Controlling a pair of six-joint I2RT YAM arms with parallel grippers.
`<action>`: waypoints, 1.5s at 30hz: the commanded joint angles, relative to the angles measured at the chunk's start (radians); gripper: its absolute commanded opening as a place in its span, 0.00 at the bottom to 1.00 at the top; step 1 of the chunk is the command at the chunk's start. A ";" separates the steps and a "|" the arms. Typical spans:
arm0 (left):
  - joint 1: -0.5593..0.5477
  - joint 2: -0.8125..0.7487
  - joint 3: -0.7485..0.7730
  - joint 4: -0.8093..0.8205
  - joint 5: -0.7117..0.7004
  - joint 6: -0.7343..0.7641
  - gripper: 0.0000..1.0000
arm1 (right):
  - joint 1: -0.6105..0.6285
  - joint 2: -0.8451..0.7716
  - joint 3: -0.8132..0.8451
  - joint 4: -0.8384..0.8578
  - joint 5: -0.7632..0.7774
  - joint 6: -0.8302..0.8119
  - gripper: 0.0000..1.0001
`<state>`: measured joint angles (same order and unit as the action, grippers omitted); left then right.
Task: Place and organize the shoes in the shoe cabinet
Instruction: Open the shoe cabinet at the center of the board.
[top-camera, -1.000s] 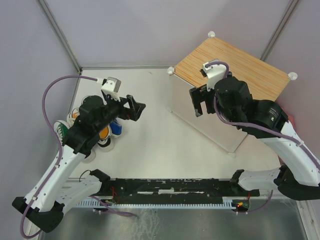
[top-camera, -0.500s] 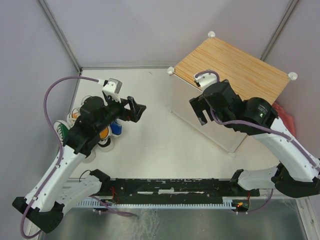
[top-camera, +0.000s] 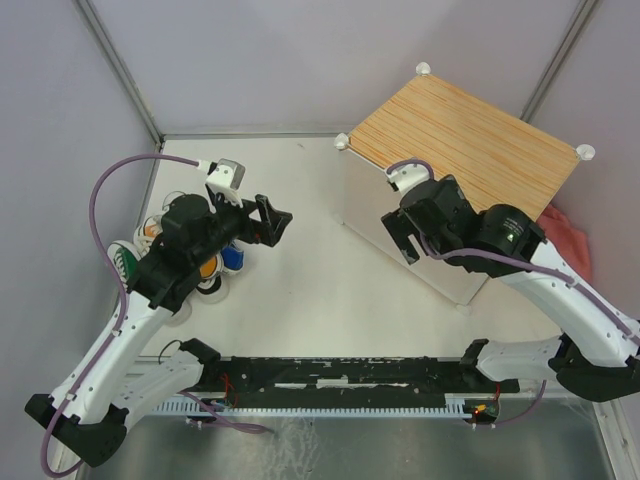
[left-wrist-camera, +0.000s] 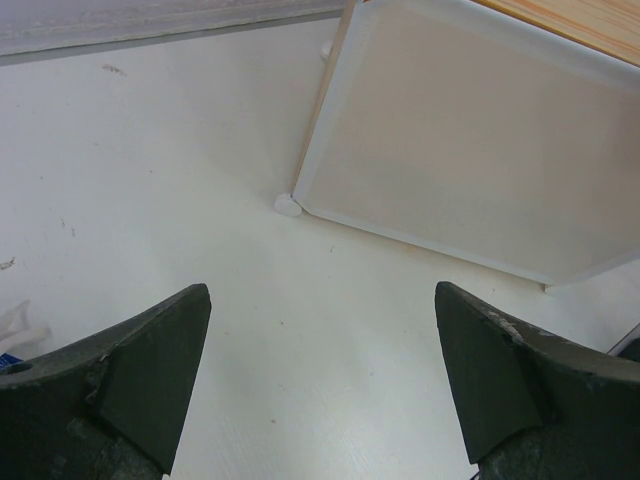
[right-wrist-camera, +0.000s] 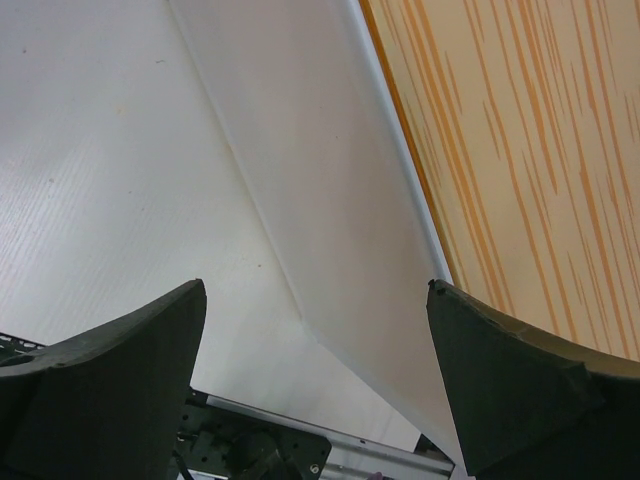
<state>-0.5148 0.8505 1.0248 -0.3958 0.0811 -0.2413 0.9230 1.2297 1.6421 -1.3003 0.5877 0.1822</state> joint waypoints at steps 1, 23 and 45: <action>-0.002 -0.016 -0.010 0.031 0.013 0.047 0.99 | 0.004 -0.035 -0.014 0.031 0.009 0.010 0.99; -0.002 -0.014 -0.032 0.031 0.011 0.051 0.99 | -0.003 -0.070 -0.004 0.035 0.110 -0.002 0.99; -0.001 -0.055 -0.048 0.023 0.011 0.053 0.99 | -0.019 -0.116 -0.027 0.051 -0.189 0.017 0.99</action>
<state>-0.5148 0.8165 0.9764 -0.3962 0.0811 -0.2398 0.9054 1.1496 1.6054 -1.2942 0.5053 0.1867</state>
